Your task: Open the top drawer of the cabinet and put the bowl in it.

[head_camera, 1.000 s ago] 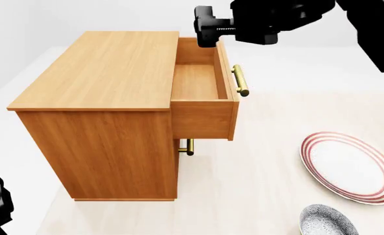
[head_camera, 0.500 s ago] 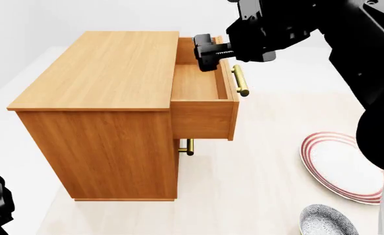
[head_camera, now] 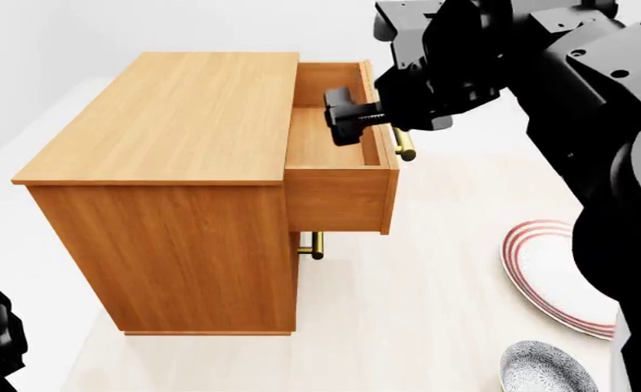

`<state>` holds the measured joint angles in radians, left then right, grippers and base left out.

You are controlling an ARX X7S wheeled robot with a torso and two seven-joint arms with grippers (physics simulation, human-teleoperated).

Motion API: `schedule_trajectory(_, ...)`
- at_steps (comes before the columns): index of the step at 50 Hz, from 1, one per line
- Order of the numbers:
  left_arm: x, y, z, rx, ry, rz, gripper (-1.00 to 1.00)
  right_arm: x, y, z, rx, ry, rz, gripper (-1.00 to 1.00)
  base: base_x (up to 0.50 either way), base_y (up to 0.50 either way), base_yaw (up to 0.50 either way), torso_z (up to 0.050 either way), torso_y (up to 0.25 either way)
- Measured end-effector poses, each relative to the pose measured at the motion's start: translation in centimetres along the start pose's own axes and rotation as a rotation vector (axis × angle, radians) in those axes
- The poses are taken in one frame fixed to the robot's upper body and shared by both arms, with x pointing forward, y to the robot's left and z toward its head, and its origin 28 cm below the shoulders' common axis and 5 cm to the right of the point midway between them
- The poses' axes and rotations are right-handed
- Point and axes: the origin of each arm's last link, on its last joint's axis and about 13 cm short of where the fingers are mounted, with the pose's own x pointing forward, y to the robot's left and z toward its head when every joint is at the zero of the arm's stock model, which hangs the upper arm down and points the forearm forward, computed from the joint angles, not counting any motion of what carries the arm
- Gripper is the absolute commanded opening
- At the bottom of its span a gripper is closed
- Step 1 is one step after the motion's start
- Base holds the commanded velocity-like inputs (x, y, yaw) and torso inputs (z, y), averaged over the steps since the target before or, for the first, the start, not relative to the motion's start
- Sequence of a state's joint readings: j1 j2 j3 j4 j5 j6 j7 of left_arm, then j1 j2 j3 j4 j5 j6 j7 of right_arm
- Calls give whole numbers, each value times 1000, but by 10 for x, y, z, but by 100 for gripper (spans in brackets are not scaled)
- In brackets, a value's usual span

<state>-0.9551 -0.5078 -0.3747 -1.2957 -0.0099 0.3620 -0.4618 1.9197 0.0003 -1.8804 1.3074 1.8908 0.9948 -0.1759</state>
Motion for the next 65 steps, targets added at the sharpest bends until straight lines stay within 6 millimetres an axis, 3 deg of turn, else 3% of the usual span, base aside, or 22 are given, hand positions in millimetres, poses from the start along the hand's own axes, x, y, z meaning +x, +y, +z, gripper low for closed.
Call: schedule_trajectory(65,-5,-6,-3,2,-1,-22,100,-22,-63,-11,8,30,-196,100,0,0,0,0,0)
